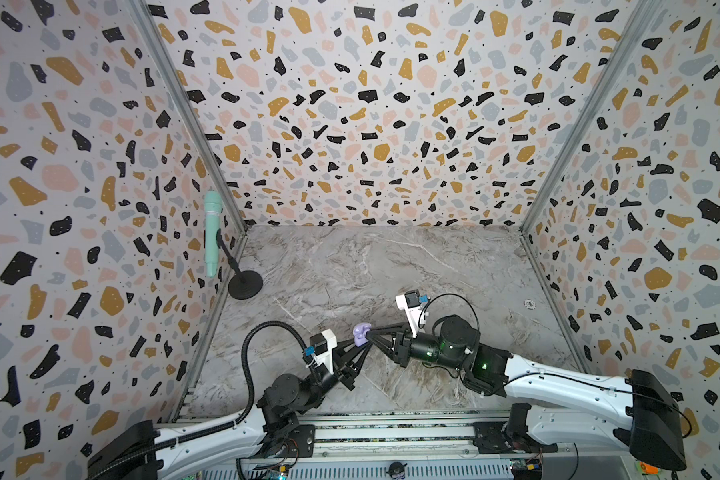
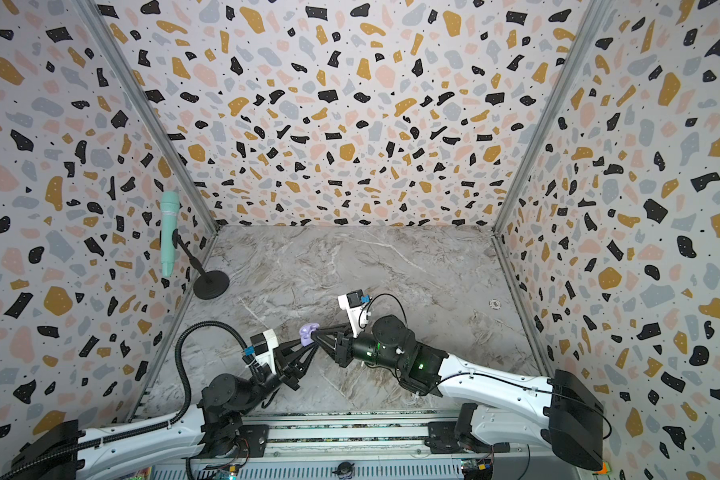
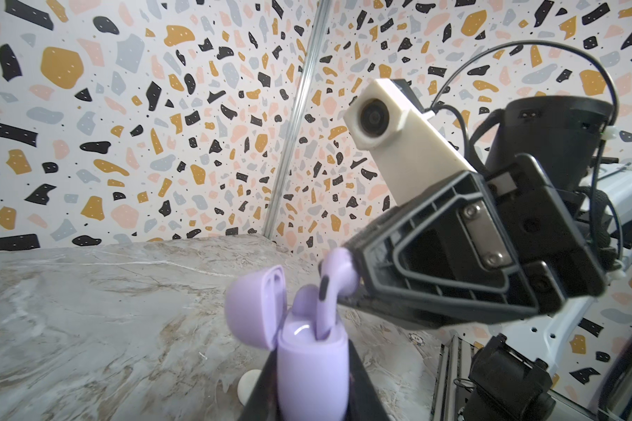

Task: Insert the wireless bluetooth earbuds into the charging case
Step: 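Open the right gripper to release the earbud into the case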

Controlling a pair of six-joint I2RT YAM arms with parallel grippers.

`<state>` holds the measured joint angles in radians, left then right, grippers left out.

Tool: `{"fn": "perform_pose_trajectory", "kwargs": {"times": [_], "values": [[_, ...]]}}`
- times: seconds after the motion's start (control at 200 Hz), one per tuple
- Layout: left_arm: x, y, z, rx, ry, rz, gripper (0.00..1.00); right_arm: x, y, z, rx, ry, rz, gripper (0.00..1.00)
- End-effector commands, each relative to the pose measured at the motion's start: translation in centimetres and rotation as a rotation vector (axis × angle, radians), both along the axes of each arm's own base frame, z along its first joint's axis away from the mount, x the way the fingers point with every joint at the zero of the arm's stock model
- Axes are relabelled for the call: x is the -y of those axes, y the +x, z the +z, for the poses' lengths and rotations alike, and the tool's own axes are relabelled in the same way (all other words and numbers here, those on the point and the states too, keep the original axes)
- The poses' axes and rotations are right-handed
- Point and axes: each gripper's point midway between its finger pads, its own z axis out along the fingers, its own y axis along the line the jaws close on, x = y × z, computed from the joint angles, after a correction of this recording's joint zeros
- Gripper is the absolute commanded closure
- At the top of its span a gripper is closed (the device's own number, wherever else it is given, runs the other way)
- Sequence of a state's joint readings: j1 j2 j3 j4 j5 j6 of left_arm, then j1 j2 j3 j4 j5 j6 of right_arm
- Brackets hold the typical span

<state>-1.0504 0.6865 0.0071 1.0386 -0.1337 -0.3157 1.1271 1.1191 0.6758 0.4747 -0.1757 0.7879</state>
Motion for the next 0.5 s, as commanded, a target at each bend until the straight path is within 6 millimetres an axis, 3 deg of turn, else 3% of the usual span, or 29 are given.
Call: {"fn": "perform_pose_trajectory", "kwargs": {"times": [0.0, 0.495], "values": [[-1.1, -0.5, 1.8, 0.06, -0.081, 0.011, 1.0, 0.2, -0.8, -1.4, -0.023, -0.047, 0.026, 0.76], [-0.9, -0.5, 1.4, 0.052, -0.069, 0.006, 1.0, -0.1, -0.8, 0.0, -0.002, -0.029, 0.033, 0.65]]}}
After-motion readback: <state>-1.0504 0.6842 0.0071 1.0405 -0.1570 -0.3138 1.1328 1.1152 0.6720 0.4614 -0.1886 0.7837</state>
